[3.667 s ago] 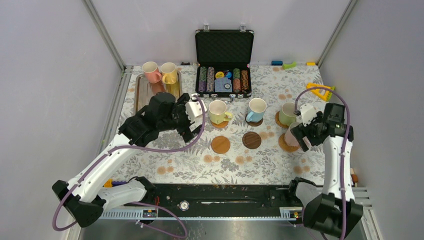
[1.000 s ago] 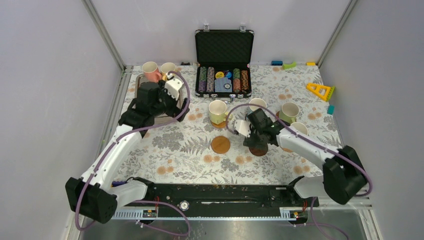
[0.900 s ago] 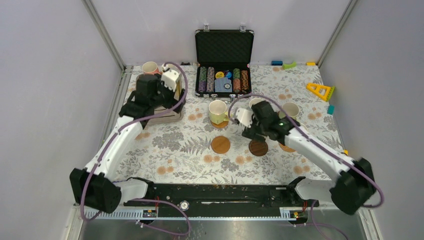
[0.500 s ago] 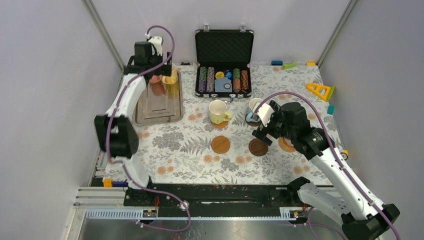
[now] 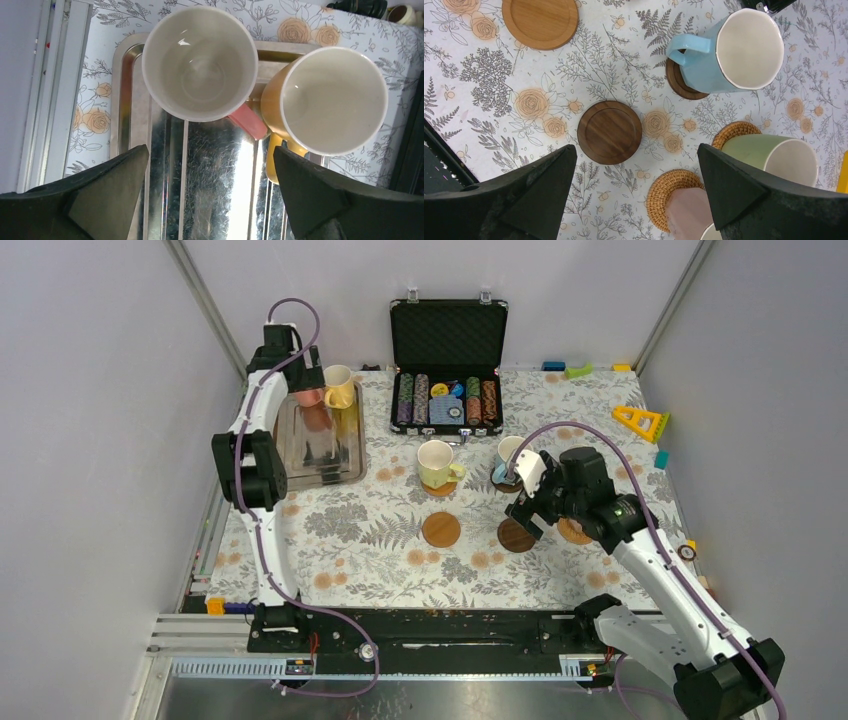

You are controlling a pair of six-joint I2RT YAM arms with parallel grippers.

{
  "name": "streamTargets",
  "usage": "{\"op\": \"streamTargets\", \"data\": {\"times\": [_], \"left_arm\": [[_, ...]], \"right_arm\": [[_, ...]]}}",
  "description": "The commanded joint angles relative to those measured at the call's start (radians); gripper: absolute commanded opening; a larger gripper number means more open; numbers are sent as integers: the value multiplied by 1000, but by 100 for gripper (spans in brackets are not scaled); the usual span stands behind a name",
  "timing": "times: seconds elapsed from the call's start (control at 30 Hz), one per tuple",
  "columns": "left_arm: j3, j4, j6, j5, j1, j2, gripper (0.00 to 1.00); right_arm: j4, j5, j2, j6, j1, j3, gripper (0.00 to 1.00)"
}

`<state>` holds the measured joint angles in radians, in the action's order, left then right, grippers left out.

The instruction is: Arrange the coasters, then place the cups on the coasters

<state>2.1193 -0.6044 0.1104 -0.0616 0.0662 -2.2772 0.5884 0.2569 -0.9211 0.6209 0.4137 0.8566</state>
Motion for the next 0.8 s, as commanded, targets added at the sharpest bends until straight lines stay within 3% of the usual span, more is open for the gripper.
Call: {"op": "streamTargets", "data": {"times": [0.0,0.77], "left_arm": [[30,62,58,-46,-3,28,99],[85,84,117,-90,3,-88,97]], "right_arm": [[-30,41,-8,-19,-12,-9,100],[-30,104,-8,-30,-47,-24,100]]}}
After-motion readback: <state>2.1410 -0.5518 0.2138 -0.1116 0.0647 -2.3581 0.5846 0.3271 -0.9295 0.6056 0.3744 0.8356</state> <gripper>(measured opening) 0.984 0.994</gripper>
